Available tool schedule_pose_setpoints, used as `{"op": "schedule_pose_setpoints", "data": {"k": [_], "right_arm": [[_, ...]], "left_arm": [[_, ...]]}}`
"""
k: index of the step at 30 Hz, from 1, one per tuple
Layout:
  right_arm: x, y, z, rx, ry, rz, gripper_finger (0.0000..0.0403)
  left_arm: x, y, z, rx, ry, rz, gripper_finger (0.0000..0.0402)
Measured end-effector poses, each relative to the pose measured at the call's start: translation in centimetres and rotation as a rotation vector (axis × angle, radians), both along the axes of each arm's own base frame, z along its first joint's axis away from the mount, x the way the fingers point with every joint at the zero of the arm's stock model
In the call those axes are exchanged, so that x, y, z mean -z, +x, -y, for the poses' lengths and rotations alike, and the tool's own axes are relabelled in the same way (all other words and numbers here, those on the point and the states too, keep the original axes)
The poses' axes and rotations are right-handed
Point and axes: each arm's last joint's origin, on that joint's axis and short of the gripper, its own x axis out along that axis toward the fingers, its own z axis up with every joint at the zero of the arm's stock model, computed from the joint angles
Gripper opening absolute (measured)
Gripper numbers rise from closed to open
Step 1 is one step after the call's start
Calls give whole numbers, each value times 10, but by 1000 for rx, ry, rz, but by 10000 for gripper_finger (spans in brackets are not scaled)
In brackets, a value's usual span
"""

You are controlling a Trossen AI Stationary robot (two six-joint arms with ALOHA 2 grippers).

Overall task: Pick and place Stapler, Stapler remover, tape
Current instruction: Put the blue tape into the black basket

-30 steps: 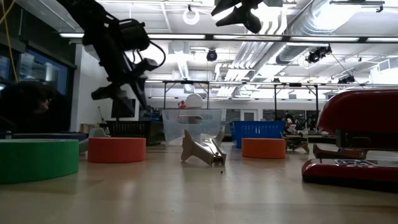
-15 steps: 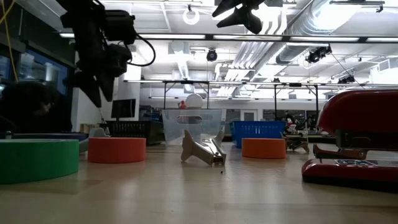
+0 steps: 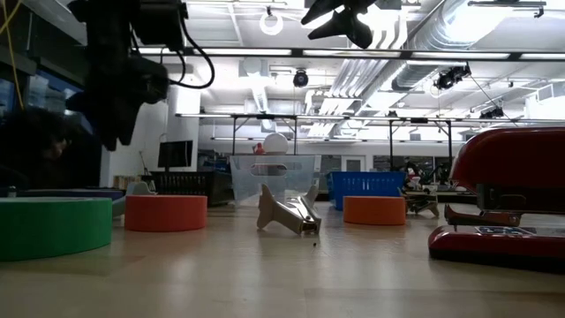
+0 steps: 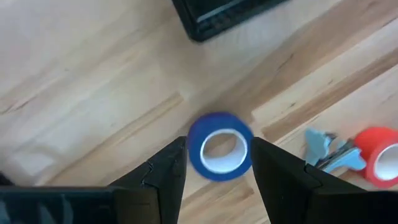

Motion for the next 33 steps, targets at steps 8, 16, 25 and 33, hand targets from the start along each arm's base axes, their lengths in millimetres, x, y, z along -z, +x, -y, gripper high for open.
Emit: {"op": "schedule_pose_setpoints", "data": {"k": [8,16,25,33], "right_arm": [[0,0,0,1,0,0,146],[0,0,0,3,2,0,145],[0,0,0,3,2,1,146],[0,0,0,7,8,2,146]], "left_arm": [[10,-1,21,-19,-5,-42,172],[27,-7,33,-75,-29,-78,172],[49,-9,34,-154,-49,-41,172],[63,-13,34,-193,-40,-81,172]]}}
